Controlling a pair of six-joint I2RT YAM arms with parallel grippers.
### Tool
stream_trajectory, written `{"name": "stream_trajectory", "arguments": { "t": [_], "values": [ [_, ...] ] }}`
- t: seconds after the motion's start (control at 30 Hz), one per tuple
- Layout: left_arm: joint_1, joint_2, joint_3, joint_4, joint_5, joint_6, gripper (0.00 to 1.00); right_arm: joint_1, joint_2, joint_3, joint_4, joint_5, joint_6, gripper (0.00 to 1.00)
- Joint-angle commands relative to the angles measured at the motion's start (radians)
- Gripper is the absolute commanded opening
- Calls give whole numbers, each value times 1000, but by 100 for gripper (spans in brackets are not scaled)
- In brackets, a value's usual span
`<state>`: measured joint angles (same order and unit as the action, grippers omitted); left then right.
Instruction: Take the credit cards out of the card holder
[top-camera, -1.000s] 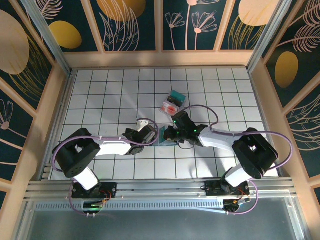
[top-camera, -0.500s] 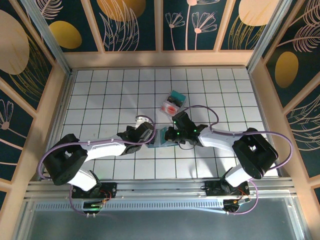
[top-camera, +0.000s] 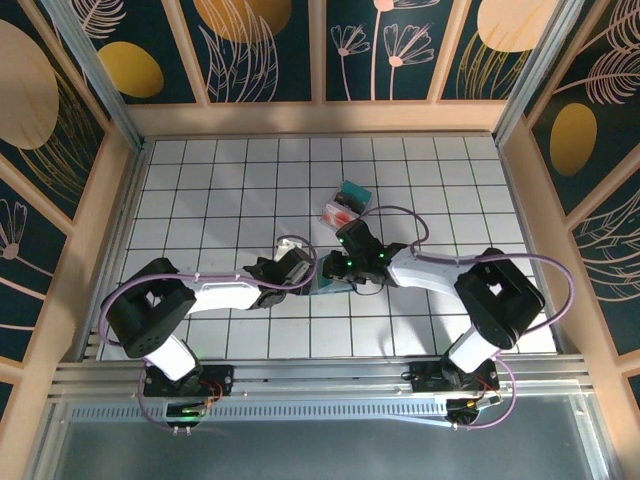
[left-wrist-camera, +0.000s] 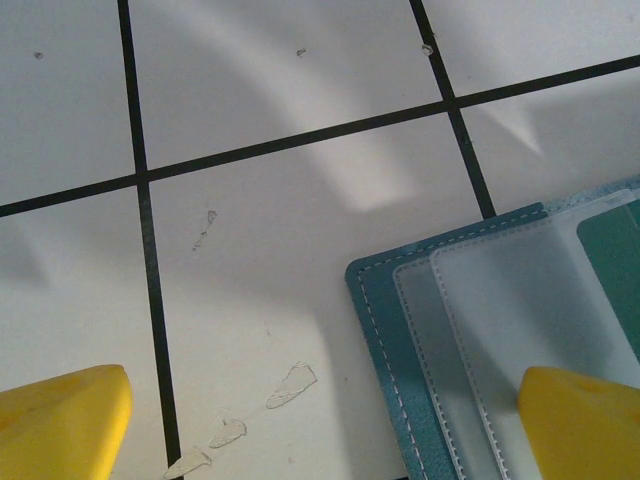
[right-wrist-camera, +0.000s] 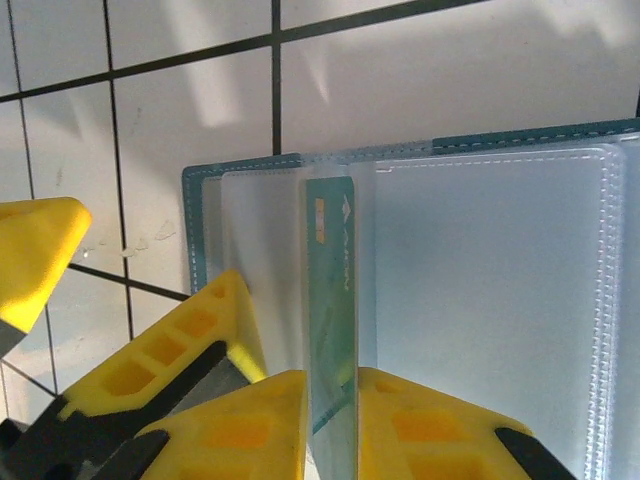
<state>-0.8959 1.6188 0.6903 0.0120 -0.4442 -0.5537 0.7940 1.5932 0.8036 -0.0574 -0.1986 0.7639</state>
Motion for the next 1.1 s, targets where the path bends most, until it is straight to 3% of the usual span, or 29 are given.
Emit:
{"name": "stream_trajectory", "arguments": {
  "t": [0.0,0.13,0.23,0.37,0.53,0.77,1.07],
  "values": [
    [-1,7,-11,14,23,-9,99,9,19,32,21,21,-8,19],
    [-1,9,-12,23,40,-13,99,8,37,43,21,16,-14,17],
    [0,6,-6,15,32,-20,99,8,34,48,-2,35,-24,5],
    [0,9,-2,-22,-22,-52,99,8,4,52,-42,63,-40,0],
    [-1,23,0,-97,-113,-103,99,10,-44,46,-83,92,-53,0],
    [0,-2,-8,-106,-130,-94,99,8,-112,52,-125,137,-94,0],
    [0,-77,-2,-93,-130,-62,99,-44,-154,163,-226,283,-346,0]
  ]
}}
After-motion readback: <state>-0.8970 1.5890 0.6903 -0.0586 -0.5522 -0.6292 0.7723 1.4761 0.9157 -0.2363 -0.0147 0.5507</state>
